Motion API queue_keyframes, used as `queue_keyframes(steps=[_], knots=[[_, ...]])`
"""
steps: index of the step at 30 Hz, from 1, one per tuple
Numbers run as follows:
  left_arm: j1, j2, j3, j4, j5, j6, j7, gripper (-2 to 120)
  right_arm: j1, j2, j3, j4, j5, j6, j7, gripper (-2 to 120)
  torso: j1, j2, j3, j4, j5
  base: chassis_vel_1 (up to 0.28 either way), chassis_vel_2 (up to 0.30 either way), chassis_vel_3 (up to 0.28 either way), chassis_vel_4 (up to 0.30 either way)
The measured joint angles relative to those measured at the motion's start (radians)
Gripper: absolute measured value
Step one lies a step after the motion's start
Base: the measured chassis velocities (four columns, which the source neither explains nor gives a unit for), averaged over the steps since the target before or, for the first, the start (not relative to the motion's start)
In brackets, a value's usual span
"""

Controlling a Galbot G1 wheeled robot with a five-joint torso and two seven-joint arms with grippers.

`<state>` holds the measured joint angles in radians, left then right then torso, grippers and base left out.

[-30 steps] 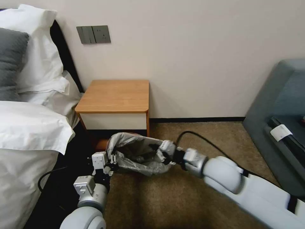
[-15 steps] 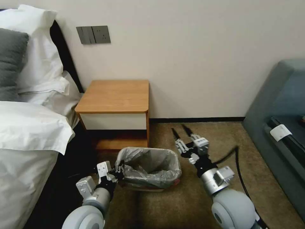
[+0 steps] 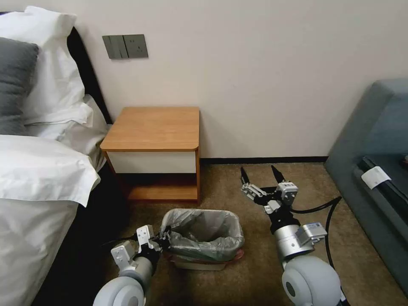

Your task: Pick up the garbage bag from the table and place it over the trash can.

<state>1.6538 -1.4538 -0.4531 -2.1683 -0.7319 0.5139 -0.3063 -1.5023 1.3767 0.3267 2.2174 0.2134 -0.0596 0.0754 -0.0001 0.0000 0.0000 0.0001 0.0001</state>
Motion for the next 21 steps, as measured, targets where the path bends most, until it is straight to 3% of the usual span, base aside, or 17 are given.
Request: queue_keyframes(steps=[17,20,21], knots=[[0.006,-0.002,0.015,0.025,-0.039,-0.049,-0.016,11,0.013,-0.011,-0.011,-0.026,-0.007,-0.006,-0.002,100,0.000,0.000,0.000,-0.0001,-0.0001,0.000,0.000,0.000,0.000],[0.003,-0.005,0.017,0.027,-0.038,-0.050,-0.016,17,0.011,-0.012,-0.013,-0.026,-0.011,-0.007,-0.003,100,0.000,0.000,0.000,-0.0001,-0.0001,0.000,0.000,0.000,0.000],[0.003,-0.007,0.021,0.027,-0.037,-0.051,-0.015,25,0.010,-0.013,-0.013,-0.027,-0.011,-0.007,-0.003,100,0.000,0.000,0.000,-0.0002,0.0000,0.000,0.000,0.000,0.000]])
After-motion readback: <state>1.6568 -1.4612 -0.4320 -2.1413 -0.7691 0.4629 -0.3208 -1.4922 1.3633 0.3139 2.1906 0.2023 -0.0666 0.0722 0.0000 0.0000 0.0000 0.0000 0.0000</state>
